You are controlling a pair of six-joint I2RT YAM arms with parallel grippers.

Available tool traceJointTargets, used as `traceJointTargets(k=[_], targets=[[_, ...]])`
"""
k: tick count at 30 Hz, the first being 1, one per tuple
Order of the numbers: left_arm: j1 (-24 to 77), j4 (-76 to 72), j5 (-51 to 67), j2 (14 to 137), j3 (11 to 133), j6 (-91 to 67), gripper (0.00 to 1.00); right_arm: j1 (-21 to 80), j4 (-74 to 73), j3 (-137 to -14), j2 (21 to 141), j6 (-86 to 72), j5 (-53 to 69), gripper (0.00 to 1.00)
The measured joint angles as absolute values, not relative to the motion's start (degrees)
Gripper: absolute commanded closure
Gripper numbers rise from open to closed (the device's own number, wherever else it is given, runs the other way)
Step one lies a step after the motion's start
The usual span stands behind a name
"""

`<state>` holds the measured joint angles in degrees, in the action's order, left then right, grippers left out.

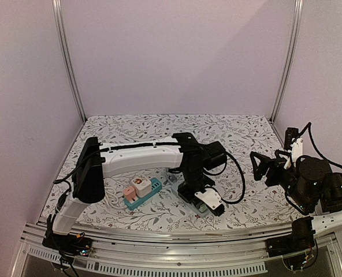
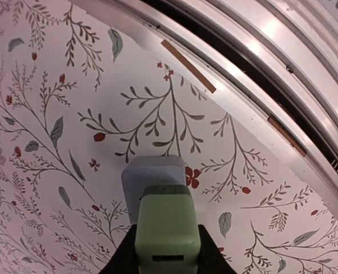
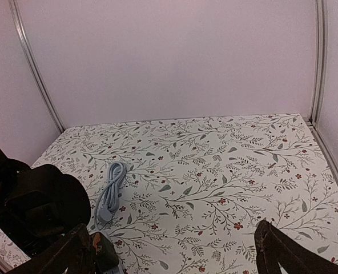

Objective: Insert the plug

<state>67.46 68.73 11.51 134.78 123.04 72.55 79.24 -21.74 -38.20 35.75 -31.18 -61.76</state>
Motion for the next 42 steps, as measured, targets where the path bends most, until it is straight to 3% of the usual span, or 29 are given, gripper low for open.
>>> traceJointTargets(k=[42], targets=[[66.7, 67.7, 10.5, 133.5, 120.8, 70.1, 1.0, 79.2, -21.5, -38.2, 36.1, -31.2, -61.1, 0.01]])
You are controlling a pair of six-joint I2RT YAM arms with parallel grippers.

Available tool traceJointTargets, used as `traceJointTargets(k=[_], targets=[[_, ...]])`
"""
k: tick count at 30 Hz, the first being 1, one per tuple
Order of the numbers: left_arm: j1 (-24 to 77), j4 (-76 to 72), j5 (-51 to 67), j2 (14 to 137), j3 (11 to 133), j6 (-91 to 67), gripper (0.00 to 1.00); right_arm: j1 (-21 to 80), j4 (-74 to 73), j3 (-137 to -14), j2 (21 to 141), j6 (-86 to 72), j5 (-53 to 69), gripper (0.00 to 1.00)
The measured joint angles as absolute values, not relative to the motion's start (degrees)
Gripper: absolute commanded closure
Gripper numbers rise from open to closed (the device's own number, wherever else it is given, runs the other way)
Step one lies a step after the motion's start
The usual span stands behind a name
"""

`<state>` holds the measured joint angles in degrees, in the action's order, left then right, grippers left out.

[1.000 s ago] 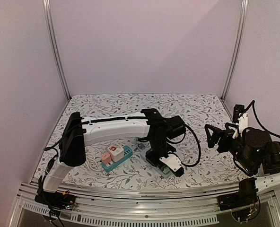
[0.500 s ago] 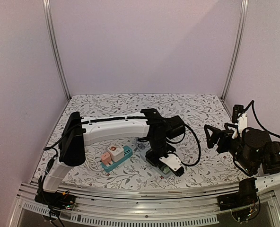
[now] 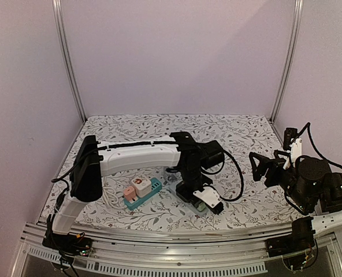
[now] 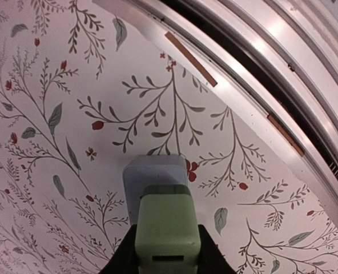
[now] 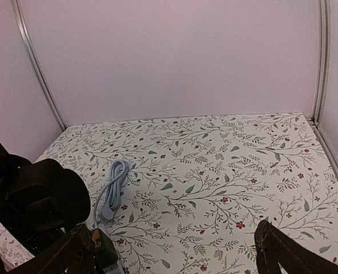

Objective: Insert the plug

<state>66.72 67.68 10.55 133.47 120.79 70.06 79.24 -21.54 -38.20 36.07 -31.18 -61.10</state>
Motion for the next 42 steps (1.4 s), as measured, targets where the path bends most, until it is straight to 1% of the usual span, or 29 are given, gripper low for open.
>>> traceJointTargets(k=[15, 42], targets=[[66.0, 67.2, 11.8, 127.9, 118.9, 69.8, 1.0, 79.2, -21.4, -38.2, 36.1, -31.2, -60.9, 0.01], [65.9, 66.2, 11.5, 131.8, 118.1, 68.8, 1.0, 79.2, -21.4, -38.2, 36.4, -31.2, -60.9, 0.01]])
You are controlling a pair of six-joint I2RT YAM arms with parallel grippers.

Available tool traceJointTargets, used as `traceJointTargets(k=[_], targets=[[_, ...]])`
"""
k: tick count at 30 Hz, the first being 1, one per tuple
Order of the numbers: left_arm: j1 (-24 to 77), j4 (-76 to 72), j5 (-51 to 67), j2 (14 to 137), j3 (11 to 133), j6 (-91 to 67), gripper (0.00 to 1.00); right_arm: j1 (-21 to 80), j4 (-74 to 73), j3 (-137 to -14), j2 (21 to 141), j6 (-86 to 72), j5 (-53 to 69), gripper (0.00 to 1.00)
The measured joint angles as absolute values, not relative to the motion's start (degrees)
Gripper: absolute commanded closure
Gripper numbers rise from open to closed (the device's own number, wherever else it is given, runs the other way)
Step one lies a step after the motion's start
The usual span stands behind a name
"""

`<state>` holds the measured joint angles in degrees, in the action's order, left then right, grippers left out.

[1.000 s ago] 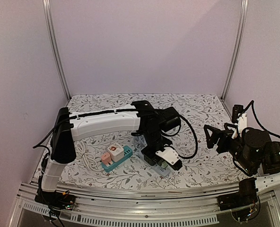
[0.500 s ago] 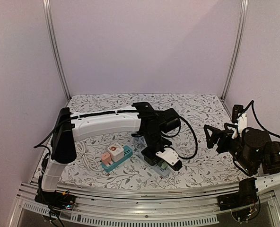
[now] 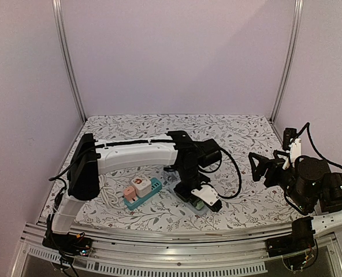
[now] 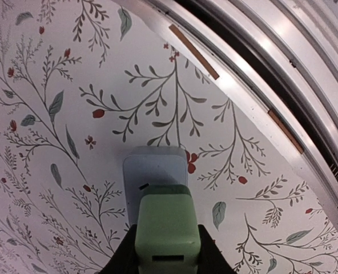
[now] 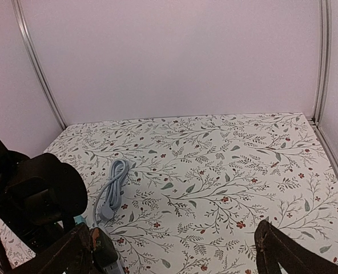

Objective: Insert the plug

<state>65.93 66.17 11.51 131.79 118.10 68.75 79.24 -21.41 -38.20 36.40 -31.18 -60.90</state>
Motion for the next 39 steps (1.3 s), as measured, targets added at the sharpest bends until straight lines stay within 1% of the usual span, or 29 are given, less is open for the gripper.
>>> traceJointTargets(k=[29, 34, 39], targets=[[65.9, 66.0, 11.8, 132.9, 118.5, 67.9, 1.0, 79.2, -21.4, -38.2, 36.5, -31.2, -60.9, 0.01], [65.9, 68.1, 11.2, 134.6, 121.2, 68.0, 1.0, 79.2, -21.4, -38.2, 36.8, -31.2, -60.9, 0.01], [65.9, 72.8, 11.0, 138.2, 127.2, 69.1, 1.0, 79.2, -21.4, -38.2, 37.2, -31.2, -60.9, 0.01]])
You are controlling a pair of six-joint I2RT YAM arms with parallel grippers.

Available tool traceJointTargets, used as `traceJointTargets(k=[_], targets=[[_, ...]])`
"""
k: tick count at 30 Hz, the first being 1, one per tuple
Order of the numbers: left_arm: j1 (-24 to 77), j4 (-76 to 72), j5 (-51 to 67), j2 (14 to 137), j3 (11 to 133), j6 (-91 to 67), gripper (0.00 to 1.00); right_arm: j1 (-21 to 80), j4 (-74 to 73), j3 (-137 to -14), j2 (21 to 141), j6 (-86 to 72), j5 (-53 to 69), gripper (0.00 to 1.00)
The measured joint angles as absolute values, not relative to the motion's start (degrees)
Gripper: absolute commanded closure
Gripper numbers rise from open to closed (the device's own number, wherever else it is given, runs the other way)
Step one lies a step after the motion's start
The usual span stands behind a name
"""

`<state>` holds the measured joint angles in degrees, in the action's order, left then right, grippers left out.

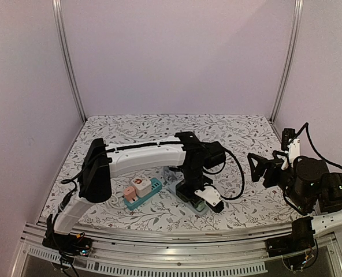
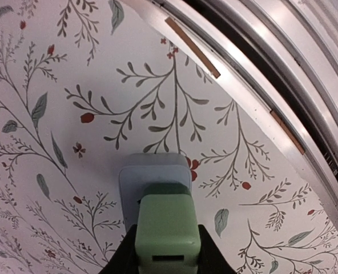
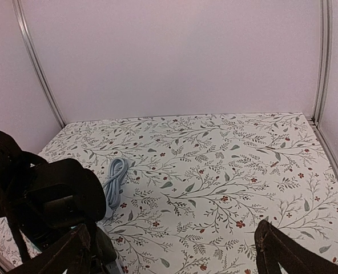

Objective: Insert the plug

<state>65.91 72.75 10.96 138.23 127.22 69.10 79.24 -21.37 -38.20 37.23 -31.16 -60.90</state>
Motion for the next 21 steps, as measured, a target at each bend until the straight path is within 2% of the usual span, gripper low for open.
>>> traceJointTargets(k=[21], targets=[[66.0, 80.0, 11.6, 145.3, 137.7, 70.5, 1.0, 79.2, -21.3, -38.2, 37.6, -31.1, -60.9, 0.01]])
